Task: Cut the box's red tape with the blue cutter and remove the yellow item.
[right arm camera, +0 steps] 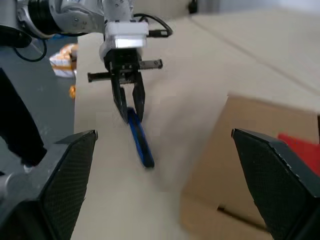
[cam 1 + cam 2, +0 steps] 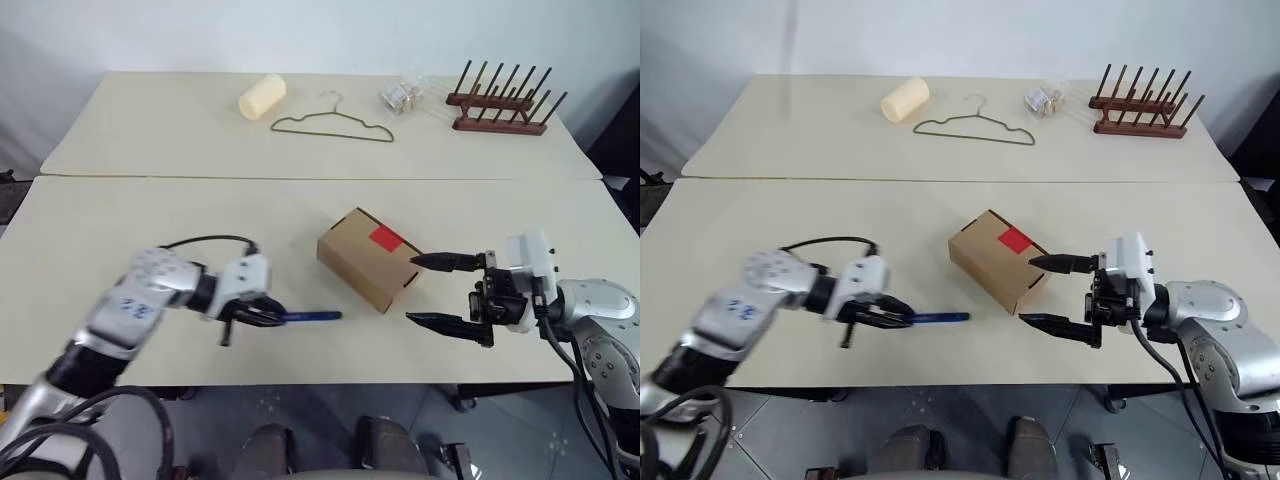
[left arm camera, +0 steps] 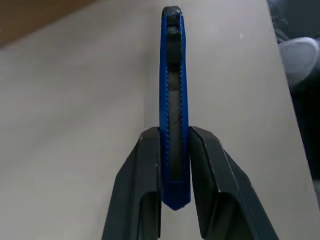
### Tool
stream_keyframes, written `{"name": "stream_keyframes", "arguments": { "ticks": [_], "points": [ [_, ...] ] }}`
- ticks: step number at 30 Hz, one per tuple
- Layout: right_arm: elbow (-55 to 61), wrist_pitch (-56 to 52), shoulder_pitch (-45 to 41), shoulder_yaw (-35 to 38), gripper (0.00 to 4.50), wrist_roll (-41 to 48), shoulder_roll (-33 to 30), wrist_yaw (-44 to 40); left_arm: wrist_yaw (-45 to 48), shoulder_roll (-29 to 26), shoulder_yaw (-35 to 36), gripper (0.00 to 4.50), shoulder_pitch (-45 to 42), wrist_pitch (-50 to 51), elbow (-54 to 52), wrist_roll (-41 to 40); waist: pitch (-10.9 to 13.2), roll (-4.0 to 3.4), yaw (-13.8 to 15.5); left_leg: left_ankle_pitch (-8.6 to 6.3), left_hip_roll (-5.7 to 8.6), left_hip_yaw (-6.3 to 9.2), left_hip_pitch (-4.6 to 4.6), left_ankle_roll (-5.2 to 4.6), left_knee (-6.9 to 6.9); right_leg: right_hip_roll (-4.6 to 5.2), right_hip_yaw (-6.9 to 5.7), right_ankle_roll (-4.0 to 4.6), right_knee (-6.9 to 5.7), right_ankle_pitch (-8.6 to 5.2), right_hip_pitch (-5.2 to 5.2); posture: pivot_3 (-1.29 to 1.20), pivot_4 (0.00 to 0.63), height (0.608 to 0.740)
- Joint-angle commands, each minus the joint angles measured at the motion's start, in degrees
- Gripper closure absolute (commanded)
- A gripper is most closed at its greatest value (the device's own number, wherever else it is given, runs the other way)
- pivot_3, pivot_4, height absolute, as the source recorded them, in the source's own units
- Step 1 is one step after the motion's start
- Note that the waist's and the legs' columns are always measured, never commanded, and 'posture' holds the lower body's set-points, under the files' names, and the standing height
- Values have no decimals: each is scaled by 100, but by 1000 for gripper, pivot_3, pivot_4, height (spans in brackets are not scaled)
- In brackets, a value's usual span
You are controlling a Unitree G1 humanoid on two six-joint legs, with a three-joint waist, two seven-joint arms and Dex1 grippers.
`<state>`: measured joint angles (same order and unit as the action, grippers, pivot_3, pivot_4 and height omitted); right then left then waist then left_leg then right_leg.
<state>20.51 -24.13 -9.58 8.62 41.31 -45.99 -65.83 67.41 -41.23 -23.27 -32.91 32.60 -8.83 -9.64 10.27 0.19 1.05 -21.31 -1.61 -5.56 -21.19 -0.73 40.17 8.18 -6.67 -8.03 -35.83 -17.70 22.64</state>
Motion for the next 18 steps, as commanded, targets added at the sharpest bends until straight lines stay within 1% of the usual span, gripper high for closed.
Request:
{"name": "stream_keyframes", "arguments": {
  "ticks": [1, 2, 5, 10, 16, 18],
  "points": [
    [288, 105, 289, -152, 0, -455, -284, -51, -323, 289, -455, 4042, -304, 521, -33, 446, 0, 0, 38, 0, 0, 2, 1, 0, 0, -1, -1, 0, 0, 0, -1, 0, 150, 740],
    [308, 139, 362, -198, 0, -565, -341, -63, -360, 356, -526, 4042, -351, 624, -57, 492, 0, 0, 55, 0, 0, 2, 2, 0, 1, -1, 0, 0, 1, 0, -2, 0, 150, 740],
    [308, 393, 537, -391, 646, -966, -448, -148, -269, 433, -834, 4042, -408, 999, -344, 534, -1, 0, 103, 1, 1, 9, 1, -3, 13, 0, 0, -4, 7, 2, -15, 0, 150, 740],
    [300, 586, 498, -850, 2389, -1587, -408, 7, -225, 427, -1070, 4042, -452, 1478, -800, 547, -1, 0, 113, 3, 1, 11, 2, -7, 24, 0, 4, -6, 13, 3, -22, 0, 150, 740],
    [253, 653, 376, -1322, 4494, -2058, -230, 224, -287, 522, -1140, 4042, -464, 1742, -936, 512, -1, 0, 122, 3, 1, 16, 1, -7, 25, 0, 2, -6, 12, 3, -22, 0, 150, 740],
    [139, 733, 318, -1475, 4494, -2312, -221, 291, -265, 514, -1167, 4042, -480, 1772, -944, 514, -2, 0, 129, 3, 1, 17, 1, -7, 26, 0, 2, -6, 11, 3, -22, 0, 150, 740]
  ]
}}
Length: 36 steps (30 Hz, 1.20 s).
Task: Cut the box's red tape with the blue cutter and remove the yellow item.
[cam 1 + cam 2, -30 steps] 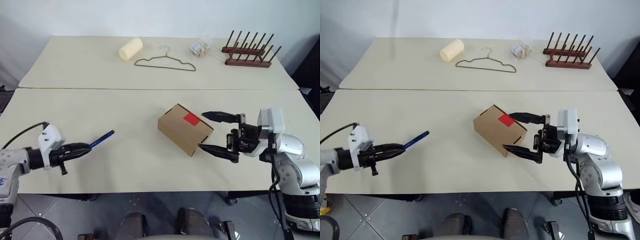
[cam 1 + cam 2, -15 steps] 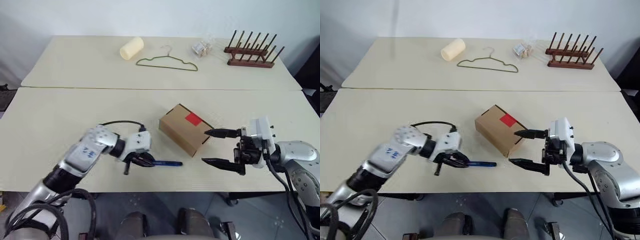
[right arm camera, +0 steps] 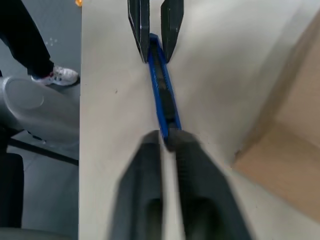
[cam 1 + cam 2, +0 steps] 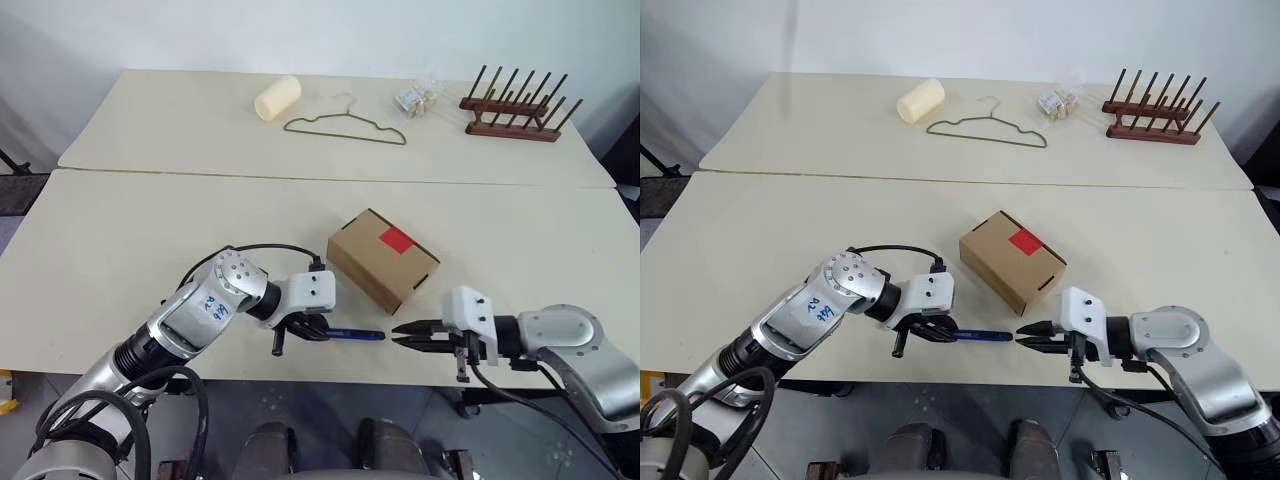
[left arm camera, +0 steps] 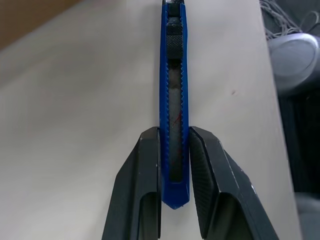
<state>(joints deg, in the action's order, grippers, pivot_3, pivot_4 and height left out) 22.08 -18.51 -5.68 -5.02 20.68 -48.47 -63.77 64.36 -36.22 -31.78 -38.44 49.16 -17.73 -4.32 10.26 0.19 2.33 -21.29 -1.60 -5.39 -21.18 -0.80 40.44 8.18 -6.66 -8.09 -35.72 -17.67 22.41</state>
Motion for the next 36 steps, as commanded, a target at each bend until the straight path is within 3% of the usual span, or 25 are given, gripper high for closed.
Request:
{"name": "stream_keyframes", "arguments": {
  "ticks": [1, 23, 36],
  "points": [
    [-74, 234, -100, -163, 4494, -348, 36, 106, 52, 5, -331, 4042, 65, 118, -56, -15, 0, 0, 1, 0, 0, 0, 0, 0, 1, 0, 0, 0, 0, 0, 0, 0, 150, 740],
    [-903, 1255, -518, -1055, 4494, -1189, 457, -204, 21, -85, -275, 4042, -8, 303, -38, -54, -6, -1, -69, 0, -2, 4, 4, 0, 4, 0, -3, 0, -5, 0, -4, 0, 150, 740],
    [-1091, 2065, -549, -1070, 4494, -1155, 483, -587, -14, -89, -285, 4042, 0, 412, -95, -102, -7, 0, -81, 0, -2, 8, 1, 0, 11, 0, -3, 0, -5, 0, -6, 0, 150, 740]
  ]
}}
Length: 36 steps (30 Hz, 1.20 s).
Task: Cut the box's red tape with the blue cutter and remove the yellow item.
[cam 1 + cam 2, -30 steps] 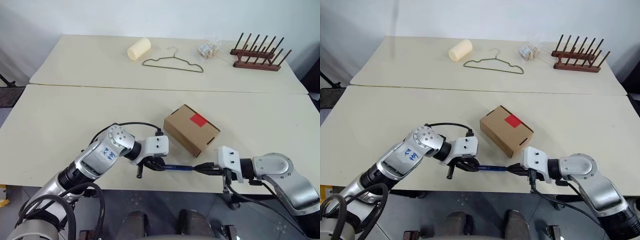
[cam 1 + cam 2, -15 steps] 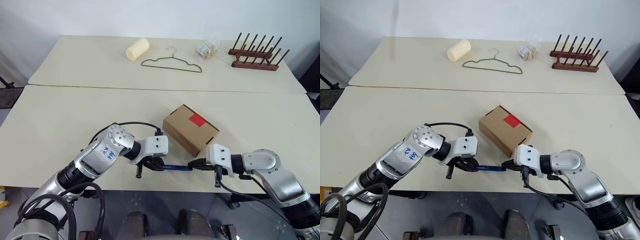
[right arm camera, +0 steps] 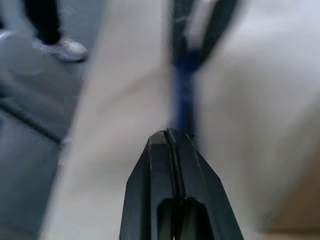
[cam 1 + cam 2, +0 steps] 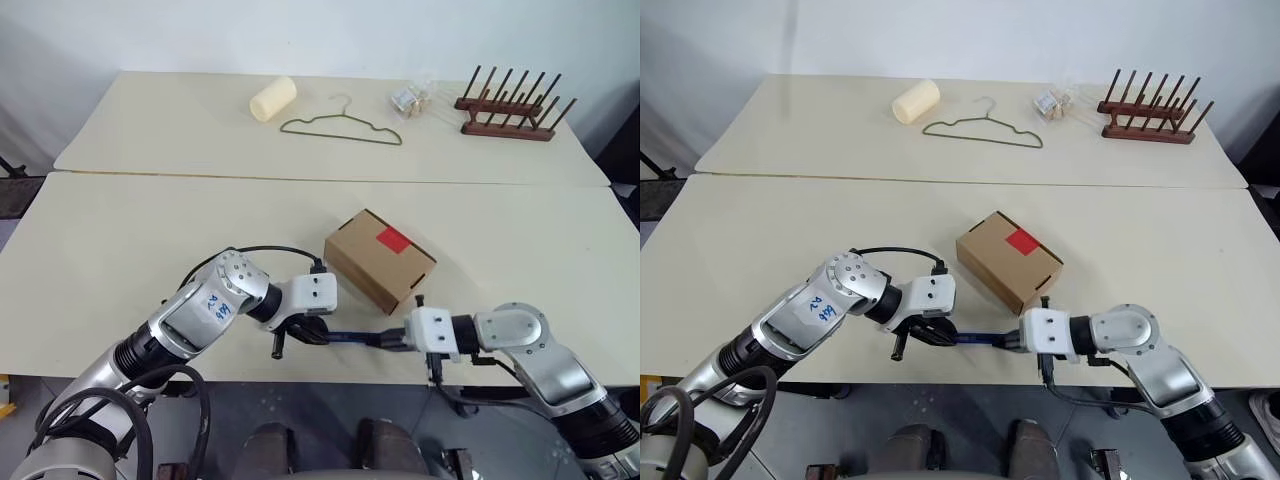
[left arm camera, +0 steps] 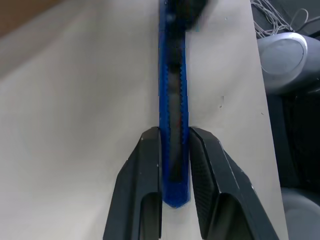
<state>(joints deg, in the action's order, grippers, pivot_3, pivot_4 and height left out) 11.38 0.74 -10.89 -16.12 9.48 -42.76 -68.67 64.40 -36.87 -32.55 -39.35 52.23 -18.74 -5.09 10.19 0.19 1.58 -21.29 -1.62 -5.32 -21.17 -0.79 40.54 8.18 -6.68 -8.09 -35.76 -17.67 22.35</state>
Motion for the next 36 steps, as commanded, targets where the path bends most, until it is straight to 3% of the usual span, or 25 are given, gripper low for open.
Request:
{"name": "stream_keyframes", "arguments": {
  "ticks": [1, 10, 16, 36],
  "points": [
    [-59, 234, -54, 50, 4494, -32, -59, -103, -23, -26, -209, 4042, 97, 106, 2, -26, 0, 0, -8, 0, 0, 0, 1, 0, 0, 0, 3, 0, 1, 0, 0, 0, 150, 740],
    [475, -672, -53, 666, 4494, 1316, -33, -342, -15, -47, -264, 4042, 54, 105, -66, -52, 0, 0, -5, 0, -3, 5, -3, 0, 16, 0, 3, 1, -9, 0, 0, 0, 150, 740],
    [9, -790, -253, 743, 4494, 835, -291, -192, 74, -96, -443, 4042, -87, -113, -36, 59, 0, 0, -6, -2, -3, 4, -2, -3, 19, 0, 4, 2, -11, 0, 1, 0, 150, 740],
    [-227, -305, -166, 242, 4494, 267, 1, -233, 197, -62, -647, 4042, -421, 146, -10, 58, 0, 0, -10, -2, -2, 2, -7, -3, 30, 0, 3, 1, -14, 0, 1, 0, 150, 740]
  ]
}}
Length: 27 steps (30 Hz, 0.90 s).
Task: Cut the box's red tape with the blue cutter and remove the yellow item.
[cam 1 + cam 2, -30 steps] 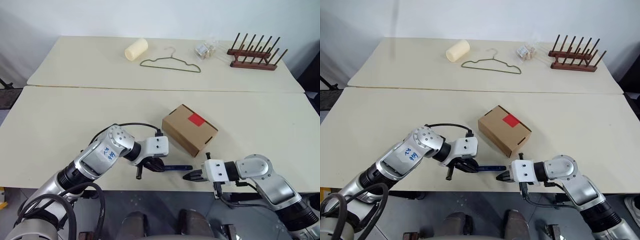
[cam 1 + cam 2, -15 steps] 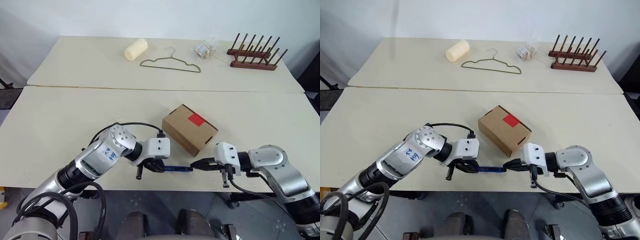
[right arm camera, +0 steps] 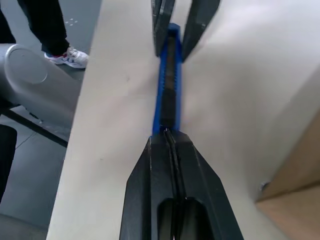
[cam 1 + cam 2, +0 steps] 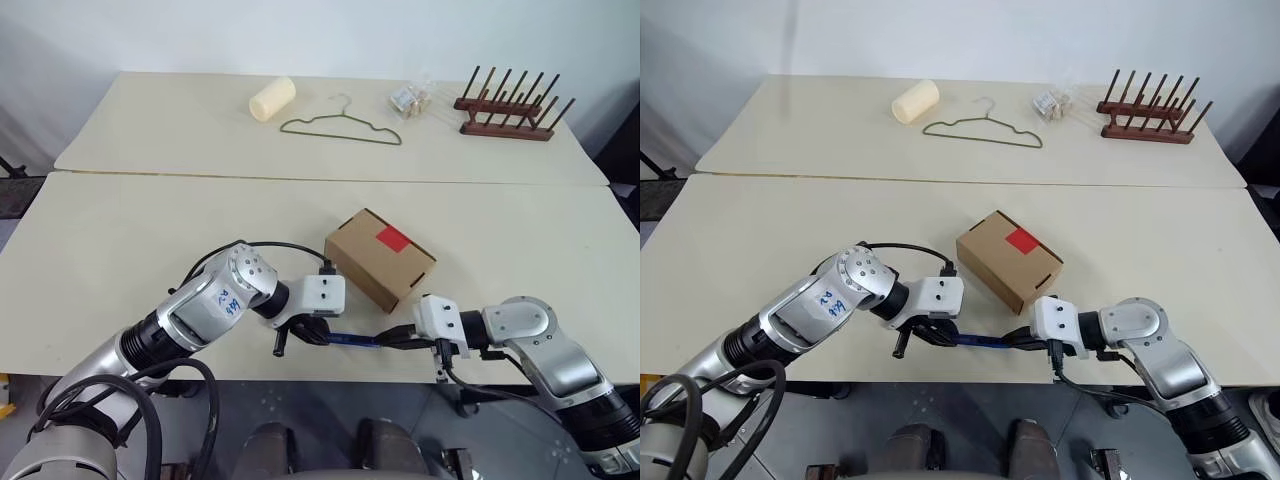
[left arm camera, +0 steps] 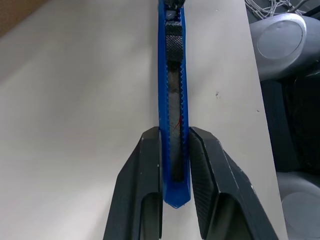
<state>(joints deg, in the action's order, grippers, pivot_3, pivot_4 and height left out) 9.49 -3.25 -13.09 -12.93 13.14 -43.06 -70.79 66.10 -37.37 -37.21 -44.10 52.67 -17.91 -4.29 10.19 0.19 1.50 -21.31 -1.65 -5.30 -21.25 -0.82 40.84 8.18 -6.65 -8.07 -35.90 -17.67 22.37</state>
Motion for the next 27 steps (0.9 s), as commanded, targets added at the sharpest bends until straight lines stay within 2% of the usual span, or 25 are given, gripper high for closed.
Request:
{"name": "stream_keyframes", "arguments": {
  "ticks": [1, 14, 27],
  "points": [
    [-63, 108, 40, -100, 4494, -116, 58, 1, 31, -14, -178, 4042, 51, 98, -92, -23, 0, 0, -3, 0, 0, 0, 0, 0, 0, 0, 0, 0, 0, 0, 0, 0, 150, 740],
    [-123, -146, -144, -250, 4494, -131, 343, 82, 36, -3, -175, 4042, 49, 85, -105, -33, 0, 0, -11, 0, -2, 1, 1, 0, 7, 0, 3, 0, -6, 0, 0, 0, 150, 740],
    [205, -1014, -330, -653, 4494, -217, 823, 508, 4, 38, -168, 4042, 70, 67, -76, -36, 0, 0, -14, 0, -2, 2, 3, 0, 9, 0, 7, 1, -8, 0, 0, 0, 150, 740]
  ]
}}
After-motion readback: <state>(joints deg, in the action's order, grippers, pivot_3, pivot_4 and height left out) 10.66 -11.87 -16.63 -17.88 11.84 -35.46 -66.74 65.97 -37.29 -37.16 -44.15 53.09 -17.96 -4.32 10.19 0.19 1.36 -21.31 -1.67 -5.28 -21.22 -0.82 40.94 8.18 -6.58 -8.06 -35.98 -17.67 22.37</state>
